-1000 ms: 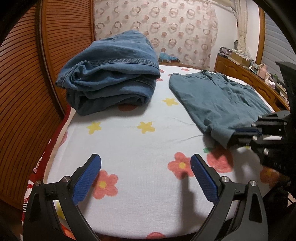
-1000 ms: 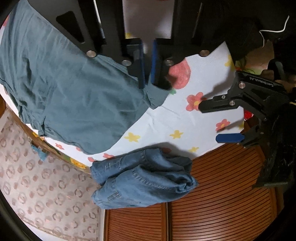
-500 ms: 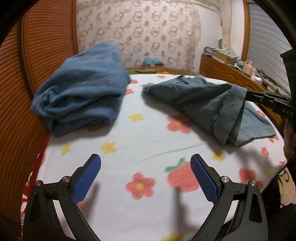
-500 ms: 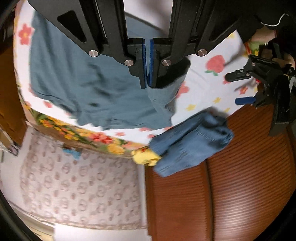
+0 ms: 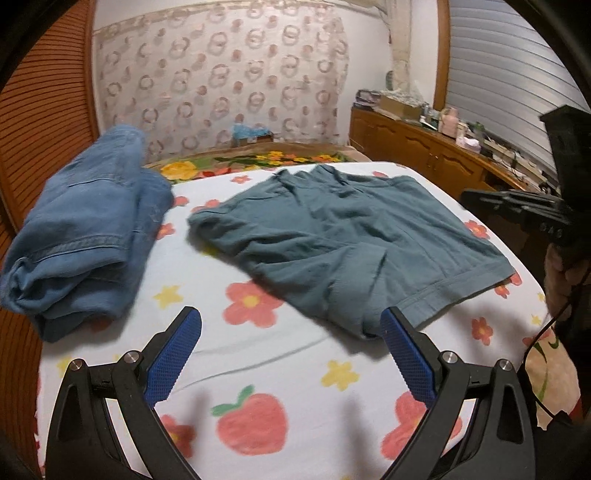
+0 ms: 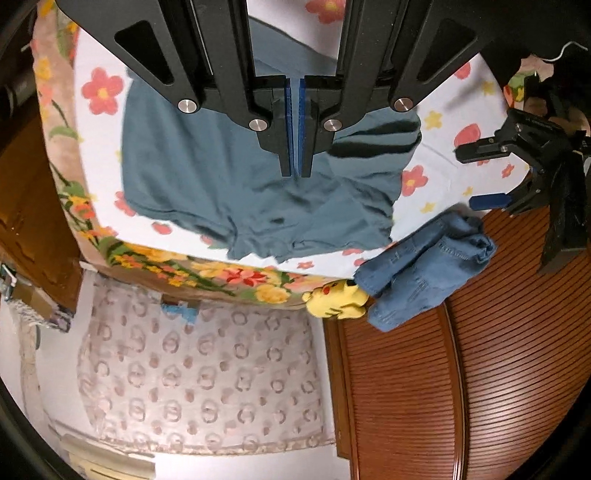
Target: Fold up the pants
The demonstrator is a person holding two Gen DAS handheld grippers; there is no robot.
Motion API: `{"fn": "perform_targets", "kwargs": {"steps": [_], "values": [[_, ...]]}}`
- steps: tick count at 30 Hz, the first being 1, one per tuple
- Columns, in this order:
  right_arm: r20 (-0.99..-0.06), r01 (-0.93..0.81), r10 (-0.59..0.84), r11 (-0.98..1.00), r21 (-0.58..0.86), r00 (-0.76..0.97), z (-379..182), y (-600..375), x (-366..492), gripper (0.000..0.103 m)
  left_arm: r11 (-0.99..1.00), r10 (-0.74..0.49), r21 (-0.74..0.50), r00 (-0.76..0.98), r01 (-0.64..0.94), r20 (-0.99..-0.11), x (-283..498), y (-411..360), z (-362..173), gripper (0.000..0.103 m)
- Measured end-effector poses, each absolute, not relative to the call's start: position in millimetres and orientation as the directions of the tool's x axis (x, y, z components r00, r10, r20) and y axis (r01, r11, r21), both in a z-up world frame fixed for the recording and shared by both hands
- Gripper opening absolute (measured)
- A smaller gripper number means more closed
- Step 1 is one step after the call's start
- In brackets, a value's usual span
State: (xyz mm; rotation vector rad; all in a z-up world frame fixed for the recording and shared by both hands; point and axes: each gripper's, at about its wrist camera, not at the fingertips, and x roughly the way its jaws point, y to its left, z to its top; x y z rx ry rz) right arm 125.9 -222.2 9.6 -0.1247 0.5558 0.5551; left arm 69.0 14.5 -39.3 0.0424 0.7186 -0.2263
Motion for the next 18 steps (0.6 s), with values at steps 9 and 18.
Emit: {"fn": "perform_targets", "kwargs": {"steps": [9,18], "values": [[-0.62,-0.607,0.492,0.794,0.031,0.611,-16.2,-199.3,134.2,0.035,0.96,-0.227,-0.043,0.678,0.277,-0.699,83.4,-11.8,-52.6,0.098],[-0.688,-0.639,0.44,0.768,-0.046,0.578,-14.2,-178.8,153.0,0.035,0.962,-0.189,-0.004,0.654,0.273,-0.732,91.2,-19.0,-63.9,0.098]]}}
